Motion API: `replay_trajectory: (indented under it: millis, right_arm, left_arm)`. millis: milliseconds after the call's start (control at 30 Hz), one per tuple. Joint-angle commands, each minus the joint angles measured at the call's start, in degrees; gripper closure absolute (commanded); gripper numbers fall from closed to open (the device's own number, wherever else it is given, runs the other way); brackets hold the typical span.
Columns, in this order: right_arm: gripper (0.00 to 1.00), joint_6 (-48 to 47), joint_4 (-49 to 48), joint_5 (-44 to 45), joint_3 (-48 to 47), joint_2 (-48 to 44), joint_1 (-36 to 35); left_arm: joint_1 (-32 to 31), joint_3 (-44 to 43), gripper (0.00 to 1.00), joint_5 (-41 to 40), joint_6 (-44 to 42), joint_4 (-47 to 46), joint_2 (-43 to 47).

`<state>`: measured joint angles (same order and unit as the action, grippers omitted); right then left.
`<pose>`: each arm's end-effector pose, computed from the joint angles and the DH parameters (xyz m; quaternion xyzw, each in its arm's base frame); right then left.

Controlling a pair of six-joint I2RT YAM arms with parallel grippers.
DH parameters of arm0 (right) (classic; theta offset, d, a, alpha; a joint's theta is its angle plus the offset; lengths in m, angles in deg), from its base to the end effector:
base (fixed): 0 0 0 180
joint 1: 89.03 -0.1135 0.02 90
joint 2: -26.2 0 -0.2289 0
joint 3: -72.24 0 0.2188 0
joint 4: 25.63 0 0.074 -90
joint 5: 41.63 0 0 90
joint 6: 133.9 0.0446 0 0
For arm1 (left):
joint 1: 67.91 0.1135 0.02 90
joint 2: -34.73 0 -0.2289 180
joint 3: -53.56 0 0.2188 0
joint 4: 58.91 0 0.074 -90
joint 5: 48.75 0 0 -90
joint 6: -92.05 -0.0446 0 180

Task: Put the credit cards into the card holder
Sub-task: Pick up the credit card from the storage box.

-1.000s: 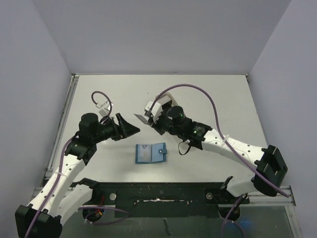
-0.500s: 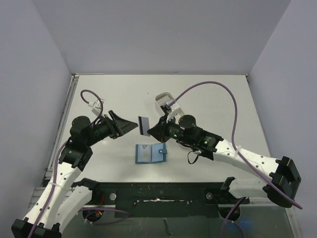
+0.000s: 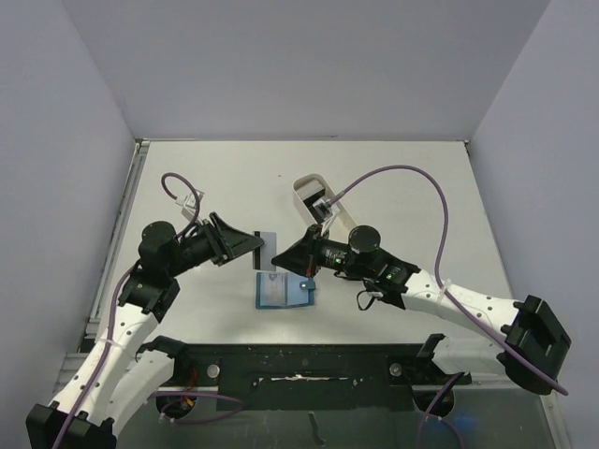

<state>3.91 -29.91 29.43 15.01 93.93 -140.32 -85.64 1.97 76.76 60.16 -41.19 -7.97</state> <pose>0.1537 0.2150 0.2729 -0.1321 0.7306 0.5806 0.3341 0.1607 -0.0786 0.2856 -0.0634 0.7473 -0.5635 0.3464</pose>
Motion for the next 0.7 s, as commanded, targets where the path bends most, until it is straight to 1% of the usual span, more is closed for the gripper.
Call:
replay_trajectory:
  millis: [0,33,67,167,200,267,433,467,533,567,633,667]
  right_arm:
    - [1.00,3.6,-9.9,-4.2,-0.2,1.0,0.4]
    - [1.00,3.5,-10.0,-4.1,0.0,1.0,0.4]
    - [1.00,3.5,-10.0,-3.9,0.1,1.0,0.4]
    - [1.00,3.5,-9.8,-3.6,0.6,1.3,0.6]
    - [1.00,3.4,-9.5,-3.7,0.5,1.5,0.6]
    - [1.00,3.5,-8.9,-4.0,0.6,2.1,1.0]
    - [1.00,4.4,-8.6,-4.8,1.1,3.0,2.2]
    - [1.00,4.6,-8.6,-5.1,1.2,3.2,2.5]
    - [1.00,4.9,-8.5,-5.7,1.3,3.8,3.0]
    - [0.99,5.0,-8.7,-5.9,1.4,4.0,3.4]
    - [0.94,5.2,-8.7,-6.0,1.5,4.3,3.7]
    - [0.89,5.3,-8.7,-6.0,1.7,4.3,4.0]
  left_arm:
    - [0.3,0.7,0.49,3.7,1.6,-6.7,-0.7]
    - [0.4,0.8,0.49,3.8,1.5,-6.7,-0.8]
    - [0.4,0.9,0.52,4.0,1.4,-6.6,-0.9]
    - [0.4,1.0,0.71,4.5,1.4,-6.8,-0.8]
    - [0.4,1.1,0.76,4.4,1.5,-6.8,-0.7]
    - [0.4,1.3,0.79,4.2,1.7,-6.8,-0.6]
    - [0.4,2.1,0.81,3.4,2.0,-7.3,-0.9]
    - [0.4,2.3,0.83,3.3,2.0,-7.7,-1.1]
    - [0.4,2.6,0.94,3.7,2.4,-8.7,-1.5]
    - [0.4,2.7,0.99,3.8,2.5,-9.0,-1.8]
    - [0.4,2.7,1.00,3.8,2.4,-9.0,-2.3]
    - [0.4,2.8,1.00,3.6,2.2,-8.8,-2.6]
